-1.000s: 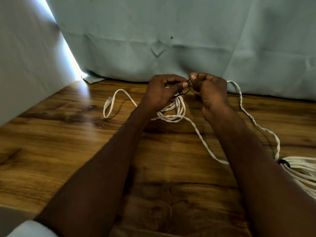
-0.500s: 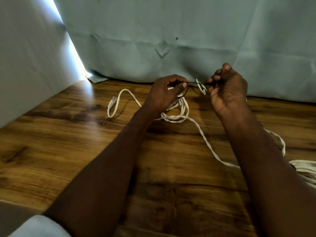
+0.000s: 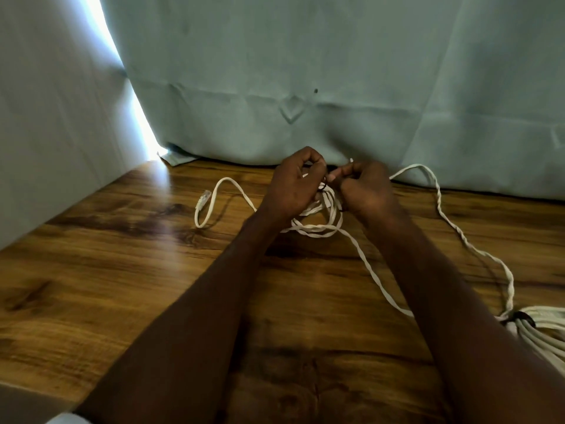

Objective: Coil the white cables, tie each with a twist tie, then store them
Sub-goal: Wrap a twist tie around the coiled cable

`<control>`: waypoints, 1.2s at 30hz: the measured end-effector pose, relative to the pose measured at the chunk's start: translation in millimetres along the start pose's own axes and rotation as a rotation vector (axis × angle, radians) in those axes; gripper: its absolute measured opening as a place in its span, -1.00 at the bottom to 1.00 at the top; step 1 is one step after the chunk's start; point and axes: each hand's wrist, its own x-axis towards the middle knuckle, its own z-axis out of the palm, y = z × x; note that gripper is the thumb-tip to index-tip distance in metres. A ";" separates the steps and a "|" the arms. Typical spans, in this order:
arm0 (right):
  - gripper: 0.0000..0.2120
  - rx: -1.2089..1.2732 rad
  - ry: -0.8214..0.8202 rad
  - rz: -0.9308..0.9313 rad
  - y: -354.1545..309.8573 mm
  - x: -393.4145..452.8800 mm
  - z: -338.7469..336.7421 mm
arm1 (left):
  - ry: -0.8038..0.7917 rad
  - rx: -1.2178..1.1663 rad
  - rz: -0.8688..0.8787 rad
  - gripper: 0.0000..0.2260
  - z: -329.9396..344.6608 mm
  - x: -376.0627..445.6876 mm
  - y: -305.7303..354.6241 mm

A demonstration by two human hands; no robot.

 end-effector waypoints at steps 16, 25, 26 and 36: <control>-0.83 0.115 0.099 -0.064 -22.3 -7.9 -3.5 | 0.020 -0.079 0.040 -0.77 -4.2 4.7 5.1; -0.81 1.010 -0.310 0.016 -27.5 -5.3 -12.1 | 0.098 -0.170 0.050 -0.75 -6.9 4.6 -3.5; -0.82 0.932 -0.373 0.000 -27.4 -6.7 -12.4 | 0.148 -0.190 0.041 -0.75 -7.5 5.8 -2.4; -0.51 -0.216 -0.405 -0.139 -11.3 -16.3 11.1 | 0.300 -0.693 -0.298 -0.71 -29.1 19.9 -5.8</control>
